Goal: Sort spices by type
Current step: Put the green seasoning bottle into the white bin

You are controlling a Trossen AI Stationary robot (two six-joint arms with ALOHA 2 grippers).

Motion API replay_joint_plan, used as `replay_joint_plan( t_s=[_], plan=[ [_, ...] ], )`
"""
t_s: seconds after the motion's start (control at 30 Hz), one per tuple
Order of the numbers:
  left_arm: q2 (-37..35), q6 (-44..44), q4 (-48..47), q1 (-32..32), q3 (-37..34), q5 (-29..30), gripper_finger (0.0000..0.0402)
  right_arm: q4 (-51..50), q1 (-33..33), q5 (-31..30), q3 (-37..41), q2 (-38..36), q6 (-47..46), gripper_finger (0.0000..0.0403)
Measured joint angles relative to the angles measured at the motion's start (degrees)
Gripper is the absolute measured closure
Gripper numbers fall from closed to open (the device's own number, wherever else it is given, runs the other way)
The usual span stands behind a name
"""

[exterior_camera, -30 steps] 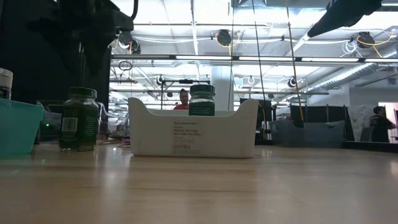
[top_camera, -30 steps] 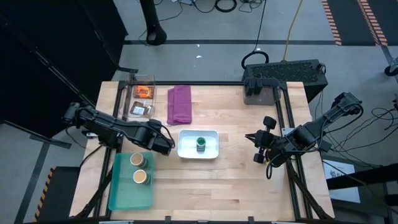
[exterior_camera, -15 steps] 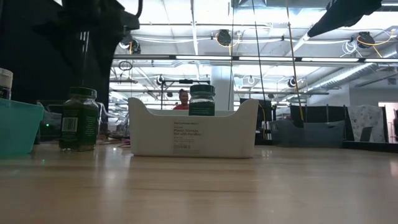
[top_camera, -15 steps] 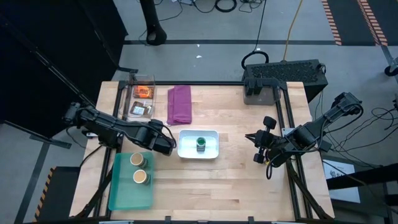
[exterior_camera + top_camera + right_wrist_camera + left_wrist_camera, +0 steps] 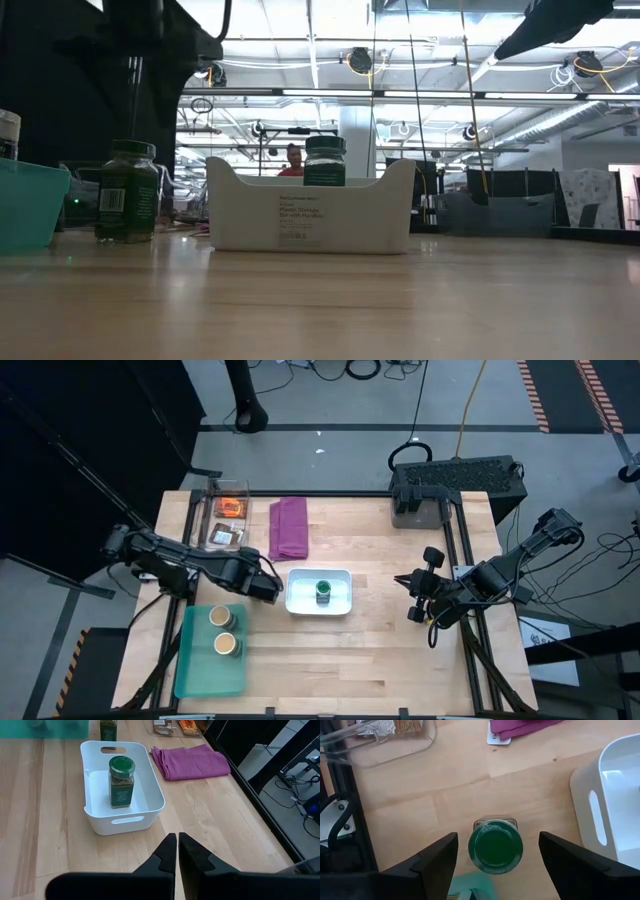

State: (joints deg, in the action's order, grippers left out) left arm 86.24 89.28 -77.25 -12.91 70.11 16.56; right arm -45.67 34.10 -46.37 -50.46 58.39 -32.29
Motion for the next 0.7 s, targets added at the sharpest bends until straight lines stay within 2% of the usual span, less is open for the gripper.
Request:
replay_joint_plan(
  t_s=[0.33,0.7],
  plan=[
    [0.0,1.9,4.4,-0.3,-6.4,-1.9,0.0118,0.0,0.0,0.0,0.0,0.0,0.1,0.0403],
    [0.0,1.9,5.5,-0.3,-6.9,-1.8,0.0118,0.0,0.0,0.0,0.0,0.0,0.2,0.0403]
  ],
)
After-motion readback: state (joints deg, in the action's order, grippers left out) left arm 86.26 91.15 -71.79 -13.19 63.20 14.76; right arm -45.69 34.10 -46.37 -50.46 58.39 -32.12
